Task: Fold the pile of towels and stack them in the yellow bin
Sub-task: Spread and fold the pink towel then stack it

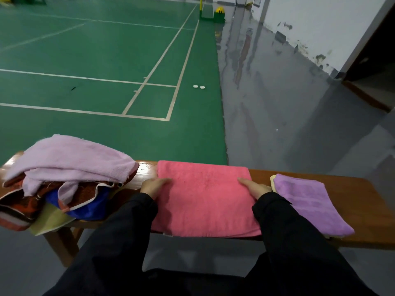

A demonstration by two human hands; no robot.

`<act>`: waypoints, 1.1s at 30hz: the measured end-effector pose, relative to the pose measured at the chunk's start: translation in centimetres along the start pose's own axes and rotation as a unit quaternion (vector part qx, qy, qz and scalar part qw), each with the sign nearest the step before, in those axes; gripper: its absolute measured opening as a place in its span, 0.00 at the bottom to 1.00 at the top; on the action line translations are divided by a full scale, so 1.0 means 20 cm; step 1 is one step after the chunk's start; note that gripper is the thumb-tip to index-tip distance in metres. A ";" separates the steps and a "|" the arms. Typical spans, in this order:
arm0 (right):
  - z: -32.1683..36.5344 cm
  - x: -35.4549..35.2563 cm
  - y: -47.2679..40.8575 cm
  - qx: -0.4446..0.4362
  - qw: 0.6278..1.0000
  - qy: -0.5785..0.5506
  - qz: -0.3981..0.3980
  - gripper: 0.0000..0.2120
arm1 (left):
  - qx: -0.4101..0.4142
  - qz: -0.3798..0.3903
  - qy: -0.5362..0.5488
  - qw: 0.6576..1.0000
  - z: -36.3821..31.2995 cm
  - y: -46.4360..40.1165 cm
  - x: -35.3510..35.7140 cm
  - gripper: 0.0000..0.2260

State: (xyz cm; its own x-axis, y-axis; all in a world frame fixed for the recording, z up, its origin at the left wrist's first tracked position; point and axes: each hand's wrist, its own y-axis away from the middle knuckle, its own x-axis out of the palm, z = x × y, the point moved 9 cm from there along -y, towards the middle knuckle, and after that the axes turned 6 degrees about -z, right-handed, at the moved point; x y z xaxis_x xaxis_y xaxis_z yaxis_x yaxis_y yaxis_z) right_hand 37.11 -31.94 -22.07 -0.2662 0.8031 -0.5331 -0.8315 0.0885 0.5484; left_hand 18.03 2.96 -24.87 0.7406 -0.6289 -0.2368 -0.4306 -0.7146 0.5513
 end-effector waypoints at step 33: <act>0.48 -0.55 0.76 -0.288 0.869 -0.391 0.096 0.04 | 0.087 0.174 0.238 0.952 -0.48 0.68 -0.29 0.12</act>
State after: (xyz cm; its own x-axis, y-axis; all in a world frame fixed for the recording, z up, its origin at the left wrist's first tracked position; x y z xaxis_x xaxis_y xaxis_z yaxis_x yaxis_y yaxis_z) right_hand 32.10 -33.68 -1.72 -0.2021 0.9451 0.2567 -0.9742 -0.2208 0.0457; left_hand 12.80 -0.12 -8.30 0.6686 -0.6572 0.3480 -0.7415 -0.5540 0.3785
